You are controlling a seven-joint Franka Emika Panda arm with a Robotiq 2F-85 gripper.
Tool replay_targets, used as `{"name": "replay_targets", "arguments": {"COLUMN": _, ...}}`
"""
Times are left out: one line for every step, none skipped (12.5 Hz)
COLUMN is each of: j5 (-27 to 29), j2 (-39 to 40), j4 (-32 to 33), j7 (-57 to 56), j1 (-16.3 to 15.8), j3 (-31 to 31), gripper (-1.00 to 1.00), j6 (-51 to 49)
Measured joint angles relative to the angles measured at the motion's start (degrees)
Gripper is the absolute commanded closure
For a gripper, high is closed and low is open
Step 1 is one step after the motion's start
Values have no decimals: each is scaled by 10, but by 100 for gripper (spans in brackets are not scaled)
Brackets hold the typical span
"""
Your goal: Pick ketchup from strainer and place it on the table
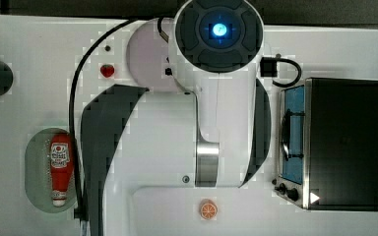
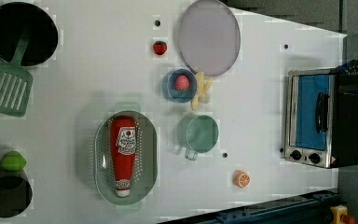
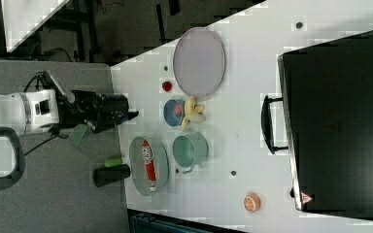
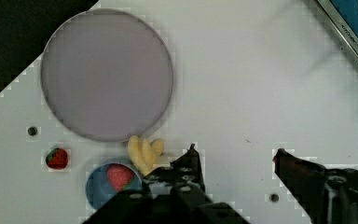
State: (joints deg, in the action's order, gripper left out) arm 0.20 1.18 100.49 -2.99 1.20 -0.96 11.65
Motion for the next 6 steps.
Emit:
{"name": "replay_targets", "arguments": {"j5": 11, "j2": -30, "j4": 40, "j7": 0, "j1": 16, "j3": -13, "gripper": -58, "j6": -22}}
{"name": "replay_targets", "arguments": {"j5": 10, "j2": -66, "j4": 79, "j7": 1, "j1": 32, "j3": -25, "gripper": -81, "j6": -43}}
{"name": "replay_targets", "arguments": {"j5": 11, "j2": -95, "j4": 100, "j7": 1, "j1": 45, "j3": -35, "gripper": -100, "j6": -56}}
{"name": "replay_targets", "arguments": {"j5": 16, "j2": -114, "j4": 107, "j7": 1, "j1": 51, "j3": -39, "gripper": -100, "j6": -56}}
{"name": "replay_targets", "arguments": {"j5": 18, "j2": -124, "j4": 102, "j7": 1, "j1": 55, "j3": -47, "gripper": -100, "j6": -54}}
{"name": "replay_targets", "arguments": {"j5": 19, "j2": -126, "j4": 92, "j7": 1, "j1": 60, "j3": -60, "gripper": -100, "j6": -53}}
